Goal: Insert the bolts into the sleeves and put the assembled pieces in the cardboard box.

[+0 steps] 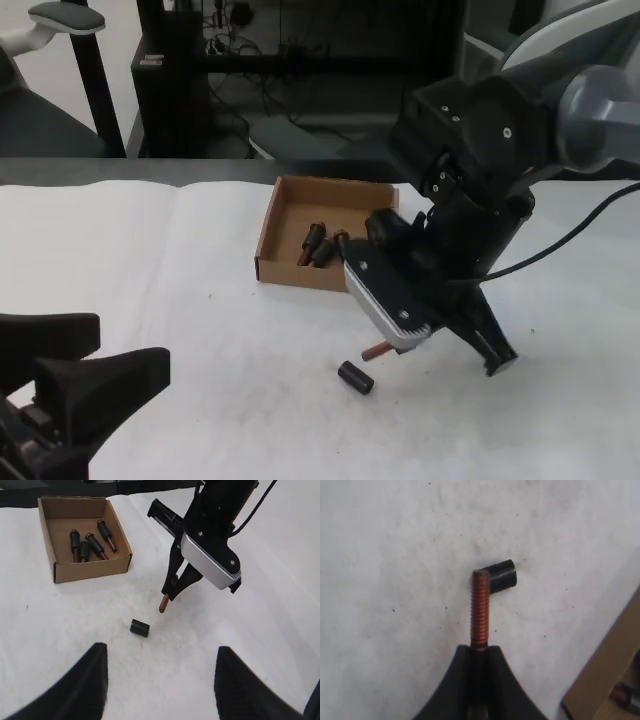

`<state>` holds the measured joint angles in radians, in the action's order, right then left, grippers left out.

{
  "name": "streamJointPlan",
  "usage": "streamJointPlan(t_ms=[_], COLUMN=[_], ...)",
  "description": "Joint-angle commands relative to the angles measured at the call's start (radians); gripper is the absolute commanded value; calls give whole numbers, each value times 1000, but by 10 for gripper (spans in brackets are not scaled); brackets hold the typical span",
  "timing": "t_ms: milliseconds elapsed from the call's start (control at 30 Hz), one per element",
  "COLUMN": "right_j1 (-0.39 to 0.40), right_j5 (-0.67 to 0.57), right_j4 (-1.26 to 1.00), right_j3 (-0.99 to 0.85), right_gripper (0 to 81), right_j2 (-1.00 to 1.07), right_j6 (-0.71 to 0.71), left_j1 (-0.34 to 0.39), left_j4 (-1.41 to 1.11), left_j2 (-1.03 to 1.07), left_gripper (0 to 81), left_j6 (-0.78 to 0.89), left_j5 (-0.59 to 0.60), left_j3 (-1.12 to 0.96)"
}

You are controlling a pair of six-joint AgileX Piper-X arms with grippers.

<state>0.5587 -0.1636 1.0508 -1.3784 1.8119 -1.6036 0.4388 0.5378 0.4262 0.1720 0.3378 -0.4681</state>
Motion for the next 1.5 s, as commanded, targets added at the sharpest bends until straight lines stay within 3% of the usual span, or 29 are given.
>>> streamJointPlan(t_ms=[0,433,667,1033,1467], right_j1=[-1,1,7,11,39], right_j5=[-14,-12,122,128,128], right_j4=[10,-5,-13,-203,-193], right_j3=[-9,56,120,119,119], right_gripper=[6,6,6,6,6], right_j2=[-12,28,28,30,90], right_j6=[-145,-704,-1013,-1030,-1016], left_j1=[2,2,2,2,2], left_j4=[-18,-19,-31,-57,-57], left_j2=[-9,-9,-9,-9,-9], left_gripper=[620,620,620,620,620], left_j6=[-8,-76,-76,-76,-102], left_j5=[1,1,1,-1,-1], left_j3=[-1,-1,-1,-1,-1])
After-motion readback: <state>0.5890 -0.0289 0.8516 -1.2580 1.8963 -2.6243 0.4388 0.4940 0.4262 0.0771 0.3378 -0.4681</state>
